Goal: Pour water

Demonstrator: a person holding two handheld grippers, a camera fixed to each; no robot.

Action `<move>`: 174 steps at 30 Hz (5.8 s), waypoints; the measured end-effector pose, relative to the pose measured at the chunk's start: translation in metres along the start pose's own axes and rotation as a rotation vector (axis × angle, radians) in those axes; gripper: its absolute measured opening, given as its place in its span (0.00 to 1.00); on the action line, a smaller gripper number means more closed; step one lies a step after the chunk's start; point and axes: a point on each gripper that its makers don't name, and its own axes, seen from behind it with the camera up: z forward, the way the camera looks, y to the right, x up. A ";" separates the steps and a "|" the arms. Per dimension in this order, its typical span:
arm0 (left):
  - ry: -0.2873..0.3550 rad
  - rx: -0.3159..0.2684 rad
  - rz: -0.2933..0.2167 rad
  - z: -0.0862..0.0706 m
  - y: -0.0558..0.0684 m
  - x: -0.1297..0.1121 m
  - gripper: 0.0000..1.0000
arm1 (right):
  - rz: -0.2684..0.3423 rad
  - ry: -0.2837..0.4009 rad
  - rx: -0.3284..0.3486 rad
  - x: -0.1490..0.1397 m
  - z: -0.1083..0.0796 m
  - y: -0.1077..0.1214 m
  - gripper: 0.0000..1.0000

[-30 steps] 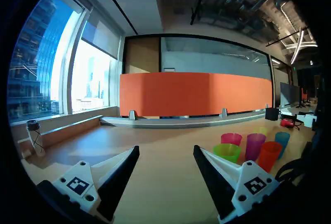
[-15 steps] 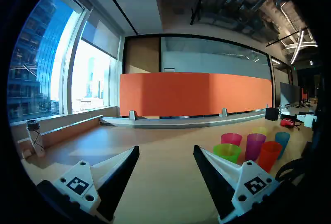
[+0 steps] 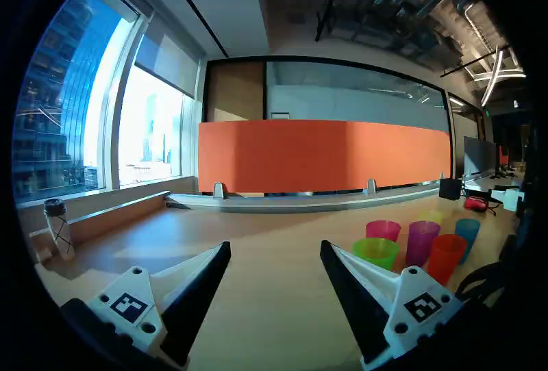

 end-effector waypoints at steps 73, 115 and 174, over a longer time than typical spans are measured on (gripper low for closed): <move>0.016 -0.121 -0.026 0.034 0.032 0.241 0.97 | -0.018 -0.035 0.178 0.207 0.016 -0.014 1.00; -0.088 -0.485 0.003 0.046 0.091 0.189 0.97 | -0.118 -0.159 0.661 0.168 -0.008 -0.090 1.00; -0.421 -0.646 0.162 0.036 0.128 -0.007 0.97 | -0.250 -0.499 0.808 -0.025 -0.032 -0.094 1.00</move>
